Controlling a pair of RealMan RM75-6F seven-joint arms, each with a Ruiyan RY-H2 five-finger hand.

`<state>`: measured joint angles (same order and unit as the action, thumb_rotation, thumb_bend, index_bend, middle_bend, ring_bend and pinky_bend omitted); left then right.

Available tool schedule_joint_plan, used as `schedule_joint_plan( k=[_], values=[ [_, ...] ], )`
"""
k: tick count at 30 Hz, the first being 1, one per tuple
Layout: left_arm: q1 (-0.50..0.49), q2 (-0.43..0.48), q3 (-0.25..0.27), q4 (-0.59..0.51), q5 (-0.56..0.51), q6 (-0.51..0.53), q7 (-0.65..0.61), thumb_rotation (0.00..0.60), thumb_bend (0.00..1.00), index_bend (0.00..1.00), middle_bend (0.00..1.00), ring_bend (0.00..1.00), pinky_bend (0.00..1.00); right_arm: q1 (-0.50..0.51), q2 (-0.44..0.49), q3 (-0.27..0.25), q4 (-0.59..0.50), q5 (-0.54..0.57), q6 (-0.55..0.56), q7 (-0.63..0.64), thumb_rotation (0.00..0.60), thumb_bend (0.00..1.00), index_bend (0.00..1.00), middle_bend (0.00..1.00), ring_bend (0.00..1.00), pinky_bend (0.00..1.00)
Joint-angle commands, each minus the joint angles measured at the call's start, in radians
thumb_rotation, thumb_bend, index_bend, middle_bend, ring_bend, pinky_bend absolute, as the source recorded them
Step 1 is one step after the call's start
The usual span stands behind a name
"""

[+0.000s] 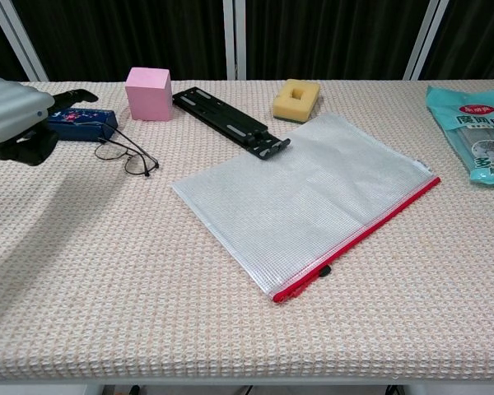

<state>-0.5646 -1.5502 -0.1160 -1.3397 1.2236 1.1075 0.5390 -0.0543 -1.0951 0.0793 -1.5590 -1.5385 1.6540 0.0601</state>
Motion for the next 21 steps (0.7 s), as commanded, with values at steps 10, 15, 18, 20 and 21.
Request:
schedule_joint_plan(
  k=[10,15,18,20,21],
  values=[
    [0.012,-0.082,0.021,0.124,0.032,-0.002,-0.097,0.600,0.68,0.00,0.91,0.94,0.91,0.006,0.001,0.000,-0.007,0.005,-0.014,-0.011,0.600,0.44,0.00,0.00,0.00,0.00],
    [0.010,-0.095,0.012,0.142,0.028,-0.009,-0.119,0.600,0.68,0.00,0.91,0.94,0.91,0.007,0.001,0.000,-0.009,0.006,-0.017,-0.016,0.600,0.44,0.00,0.00,0.00,0.00],
    [0.008,-0.101,0.008,0.150,0.020,-0.020,-0.123,0.600,0.68,0.00,0.91,0.94,0.91,0.007,0.001,0.001,-0.010,0.008,-0.017,-0.017,0.600,0.44,0.00,0.00,0.00,0.00],
    [0.006,-0.105,0.005,0.153,0.015,-0.027,-0.126,0.600,0.68,0.00,0.91,0.94,0.91,0.006,0.002,0.001,-0.011,0.008,-0.016,-0.018,0.600,0.44,0.00,0.00,0.00,0.00],
    [0.005,-0.107,0.004,0.155,0.014,-0.029,-0.125,0.600,0.68,0.00,0.91,0.94,0.91,0.006,0.002,0.001,-0.012,0.007,-0.015,-0.019,0.600,0.44,0.00,0.00,0.00,0.00]
  ],
)
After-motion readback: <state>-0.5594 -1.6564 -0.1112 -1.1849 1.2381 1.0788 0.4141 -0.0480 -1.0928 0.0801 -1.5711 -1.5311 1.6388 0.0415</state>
